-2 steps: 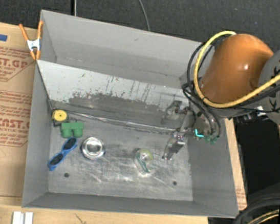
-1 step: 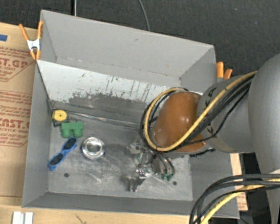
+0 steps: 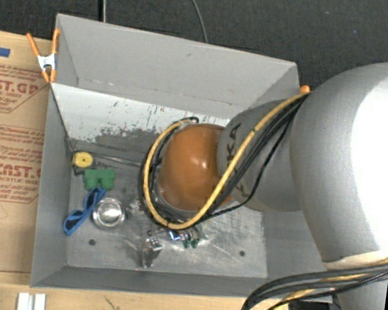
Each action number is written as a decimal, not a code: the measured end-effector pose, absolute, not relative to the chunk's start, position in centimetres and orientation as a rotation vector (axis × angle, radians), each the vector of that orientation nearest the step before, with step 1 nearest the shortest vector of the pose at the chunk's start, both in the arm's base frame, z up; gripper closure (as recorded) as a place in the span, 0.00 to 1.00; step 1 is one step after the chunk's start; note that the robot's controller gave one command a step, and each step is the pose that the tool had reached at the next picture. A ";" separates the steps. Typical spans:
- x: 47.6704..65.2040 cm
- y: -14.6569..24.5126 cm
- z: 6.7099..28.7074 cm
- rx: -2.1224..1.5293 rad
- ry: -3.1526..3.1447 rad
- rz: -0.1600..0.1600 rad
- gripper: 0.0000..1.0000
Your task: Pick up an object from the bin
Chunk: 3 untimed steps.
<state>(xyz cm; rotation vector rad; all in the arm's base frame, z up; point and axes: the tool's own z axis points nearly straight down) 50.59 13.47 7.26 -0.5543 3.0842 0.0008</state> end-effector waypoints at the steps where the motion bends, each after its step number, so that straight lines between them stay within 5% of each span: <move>1: 57.0 21.3 7.1 -0.522 3.117 -0.018 0.00; 2: 57.0 21.2 7.3 -0.517 3.114 -0.011 1.00; 3: 56.8 20.9 21.3 -0.587 3.075 0.003 1.00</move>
Offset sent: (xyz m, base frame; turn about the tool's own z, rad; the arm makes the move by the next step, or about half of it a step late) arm 0.0650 0.0803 -0.0026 0.0254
